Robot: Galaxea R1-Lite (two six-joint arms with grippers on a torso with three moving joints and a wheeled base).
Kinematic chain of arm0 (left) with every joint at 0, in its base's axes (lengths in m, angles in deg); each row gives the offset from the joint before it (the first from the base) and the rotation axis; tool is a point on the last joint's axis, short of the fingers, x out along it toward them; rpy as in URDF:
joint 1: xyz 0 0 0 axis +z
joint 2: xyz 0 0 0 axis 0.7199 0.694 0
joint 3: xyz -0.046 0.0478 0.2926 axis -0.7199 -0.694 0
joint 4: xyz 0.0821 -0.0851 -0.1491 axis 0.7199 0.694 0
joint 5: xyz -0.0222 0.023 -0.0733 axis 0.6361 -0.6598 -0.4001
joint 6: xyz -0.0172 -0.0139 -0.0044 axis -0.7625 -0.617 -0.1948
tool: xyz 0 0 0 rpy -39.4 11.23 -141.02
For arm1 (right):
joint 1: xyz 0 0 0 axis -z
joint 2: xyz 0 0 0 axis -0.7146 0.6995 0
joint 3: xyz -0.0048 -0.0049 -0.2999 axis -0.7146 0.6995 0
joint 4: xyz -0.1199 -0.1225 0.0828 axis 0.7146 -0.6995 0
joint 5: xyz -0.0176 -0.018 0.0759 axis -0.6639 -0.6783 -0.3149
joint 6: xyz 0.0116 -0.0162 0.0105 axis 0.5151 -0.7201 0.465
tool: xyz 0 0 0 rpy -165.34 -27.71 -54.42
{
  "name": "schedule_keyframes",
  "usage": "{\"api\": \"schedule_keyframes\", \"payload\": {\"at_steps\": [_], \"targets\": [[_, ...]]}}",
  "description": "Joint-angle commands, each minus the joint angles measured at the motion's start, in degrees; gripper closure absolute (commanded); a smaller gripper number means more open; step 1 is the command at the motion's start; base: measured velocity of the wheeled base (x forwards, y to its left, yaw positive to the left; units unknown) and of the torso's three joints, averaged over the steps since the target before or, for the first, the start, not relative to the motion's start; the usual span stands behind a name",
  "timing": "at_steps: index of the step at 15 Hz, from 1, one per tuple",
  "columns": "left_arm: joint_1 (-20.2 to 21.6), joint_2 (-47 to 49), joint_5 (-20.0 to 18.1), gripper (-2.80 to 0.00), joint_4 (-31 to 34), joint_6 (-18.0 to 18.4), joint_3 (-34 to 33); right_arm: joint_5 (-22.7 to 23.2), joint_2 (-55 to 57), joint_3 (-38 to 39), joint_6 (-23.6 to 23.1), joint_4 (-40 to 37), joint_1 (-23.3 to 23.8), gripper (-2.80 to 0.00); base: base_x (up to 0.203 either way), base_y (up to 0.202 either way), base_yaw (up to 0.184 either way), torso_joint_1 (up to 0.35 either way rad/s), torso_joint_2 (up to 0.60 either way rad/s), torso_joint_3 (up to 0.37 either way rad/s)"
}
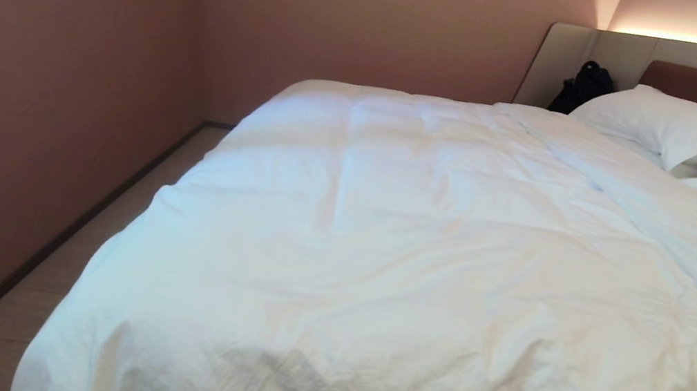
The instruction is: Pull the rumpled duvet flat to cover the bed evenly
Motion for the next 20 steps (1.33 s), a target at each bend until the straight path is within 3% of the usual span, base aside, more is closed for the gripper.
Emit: {"api": "schedule_keyframes", "payload": {"at_steps": [1,20], "targets": [[0.0,0.0,0.0,0.00,0.0,0.0,0.0,0.0,0.0,0.0,0.0,0.0,0.0,0.00,0.000,0.200,0.006,0.002,0.01,0.002],[0.0,0.0,-0.1,0.00,0.0,0.0,0.0,0.1,0.0,0.0,-0.1,0.0,0.0,0.00,0.000,0.197,0.000,0.003,0.00,0.002]]}}
